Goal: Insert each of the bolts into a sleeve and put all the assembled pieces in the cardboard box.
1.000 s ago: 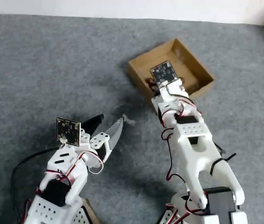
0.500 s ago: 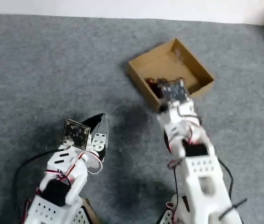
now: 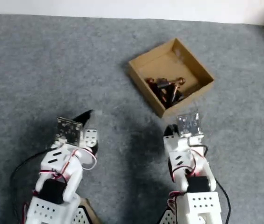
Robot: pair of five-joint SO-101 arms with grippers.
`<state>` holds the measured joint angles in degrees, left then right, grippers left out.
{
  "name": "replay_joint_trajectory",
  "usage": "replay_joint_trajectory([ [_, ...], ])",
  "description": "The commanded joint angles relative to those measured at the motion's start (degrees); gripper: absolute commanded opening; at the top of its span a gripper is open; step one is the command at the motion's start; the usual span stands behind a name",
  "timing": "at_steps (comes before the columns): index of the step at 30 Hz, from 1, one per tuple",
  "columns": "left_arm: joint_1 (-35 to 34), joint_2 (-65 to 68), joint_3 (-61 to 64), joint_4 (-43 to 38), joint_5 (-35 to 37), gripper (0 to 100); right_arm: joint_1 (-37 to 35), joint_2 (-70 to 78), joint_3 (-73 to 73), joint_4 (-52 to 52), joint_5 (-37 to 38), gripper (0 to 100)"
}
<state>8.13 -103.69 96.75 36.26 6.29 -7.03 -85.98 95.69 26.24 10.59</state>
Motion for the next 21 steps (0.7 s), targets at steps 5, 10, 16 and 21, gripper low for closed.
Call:
replay_joint_trajectory([
  [5, -8.4, -0.9, -4.6, 14.1, -0.3, 1, 0.9, -9.4, 7.7, 4.6, -0.4, 0.5],
  [10, -14.8, -1.0, -5.9, 21.1, -0.3, 1, 2.0, -14.3, 7.7, 14.7, -0.4, 0.5],
  [16, -20.1, -1.0, -4.8, 25.5, -1.4, 1, 2.2, -18.0, 7.7, 33.2, -0.4, 0.5],
  [21, -20.7, -1.0, -4.7, 30.6, -13.1, 1, 2.0, -19.0, 7.7, 44.2, -0.1, 0.5],
])
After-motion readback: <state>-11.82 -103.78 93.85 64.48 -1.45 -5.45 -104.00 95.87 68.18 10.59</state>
